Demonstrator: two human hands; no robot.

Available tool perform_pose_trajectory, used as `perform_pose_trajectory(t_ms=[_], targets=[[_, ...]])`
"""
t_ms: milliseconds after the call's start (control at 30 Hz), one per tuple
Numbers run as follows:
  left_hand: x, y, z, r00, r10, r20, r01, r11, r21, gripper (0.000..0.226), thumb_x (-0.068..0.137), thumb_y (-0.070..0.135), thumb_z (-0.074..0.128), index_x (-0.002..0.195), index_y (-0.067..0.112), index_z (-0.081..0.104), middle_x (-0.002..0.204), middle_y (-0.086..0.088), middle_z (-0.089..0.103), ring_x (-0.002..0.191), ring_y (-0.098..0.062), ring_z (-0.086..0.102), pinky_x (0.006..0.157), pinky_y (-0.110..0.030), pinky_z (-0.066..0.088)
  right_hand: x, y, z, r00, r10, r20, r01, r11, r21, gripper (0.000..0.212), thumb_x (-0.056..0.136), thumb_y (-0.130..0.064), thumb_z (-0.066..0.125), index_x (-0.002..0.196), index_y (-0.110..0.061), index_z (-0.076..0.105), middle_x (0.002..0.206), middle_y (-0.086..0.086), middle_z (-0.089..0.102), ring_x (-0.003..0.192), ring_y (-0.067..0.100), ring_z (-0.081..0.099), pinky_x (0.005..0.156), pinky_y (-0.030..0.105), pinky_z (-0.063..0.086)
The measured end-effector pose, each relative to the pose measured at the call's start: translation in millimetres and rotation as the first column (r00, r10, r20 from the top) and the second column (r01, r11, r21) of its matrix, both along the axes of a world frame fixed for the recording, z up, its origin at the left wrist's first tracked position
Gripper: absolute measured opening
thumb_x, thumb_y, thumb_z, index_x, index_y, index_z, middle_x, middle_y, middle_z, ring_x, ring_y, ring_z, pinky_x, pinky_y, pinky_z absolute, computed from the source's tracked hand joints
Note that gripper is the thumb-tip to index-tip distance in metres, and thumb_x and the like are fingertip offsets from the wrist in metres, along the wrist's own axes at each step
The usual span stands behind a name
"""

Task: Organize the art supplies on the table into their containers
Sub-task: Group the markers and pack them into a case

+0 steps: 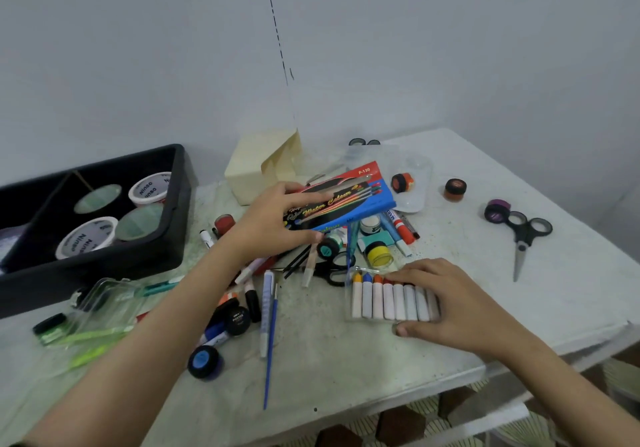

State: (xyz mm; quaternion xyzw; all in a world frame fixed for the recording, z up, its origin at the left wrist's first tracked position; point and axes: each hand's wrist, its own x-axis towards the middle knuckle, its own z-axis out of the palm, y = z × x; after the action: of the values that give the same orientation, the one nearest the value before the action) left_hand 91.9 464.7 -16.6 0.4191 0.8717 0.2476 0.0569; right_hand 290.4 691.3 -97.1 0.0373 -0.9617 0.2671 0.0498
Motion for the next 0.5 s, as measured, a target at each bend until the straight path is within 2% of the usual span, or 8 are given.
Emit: perform_pose_trajectory(t_ms=[100,267,333,500], targets=[[18,-27,-7,0.999,0.03,-0.033,-0.032,0.997,-0.065,0.061,0.058,0.071,0.055,0.116,0.067,0.039,0.135,0.004,0.041,0.125,-0.013,0.036,0.104,-0.035,0.03,-1,-1,1,1.0,0.007,0.007,-0.007,1.0,0.015,0.07,0.063,-0.078,0.056,0.126,-0.048,0.047,0.12,-0.023,0.049,0.11,-0.005,0.037,0.091,0.019,0.033],[41,-62,-29,0.997,0.075,0.026,-0.072,0.994,-0.081,0.056,0.058,0.072,0.055,0.113,0.074,0.04,0.136,0.013,0.04,0.125,-0.01,0.035,0.106,-0.041,0.032,-4,-4,2,1.0,0.022,0.001,-0.022,1.0,-0.002,0.068,0.064,-0.074,0.06,0.125,-0.047,0.049,0.116,-0.025,0.05,0.109,-0.008,0.037,0.088,0.013,0.032],[49,-71,-33,0.994,0.104,0.025,-0.101,0.99,-0.098,0.051,0.057,0.073,0.052,0.108,0.073,0.043,0.137,0.014,0.039,0.126,-0.01,0.034,0.105,-0.038,0.03,-4,-6,3,0.999,0.033,0.005,-0.033,0.999,-0.011,0.068,0.063,-0.074,0.06,0.125,-0.048,0.049,0.115,-0.027,0.048,0.11,-0.009,0.036,0.088,0.014,0.033],[61,-87,-30,0.992,0.126,0.017,-0.123,0.983,-0.138,0.048,0.055,0.076,0.049,0.101,0.081,0.037,0.136,0.021,0.034,0.129,-0.007,0.029,0.109,-0.043,0.026,-7,-12,4,0.999,0.05,0.014,-0.05,0.998,-0.024,0.069,0.061,-0.078,0.057,0.124,-0.052,0.046,0.114,-0.031,0.044,0.112,-0.009,0.035,0.09,0.017,0.034]])
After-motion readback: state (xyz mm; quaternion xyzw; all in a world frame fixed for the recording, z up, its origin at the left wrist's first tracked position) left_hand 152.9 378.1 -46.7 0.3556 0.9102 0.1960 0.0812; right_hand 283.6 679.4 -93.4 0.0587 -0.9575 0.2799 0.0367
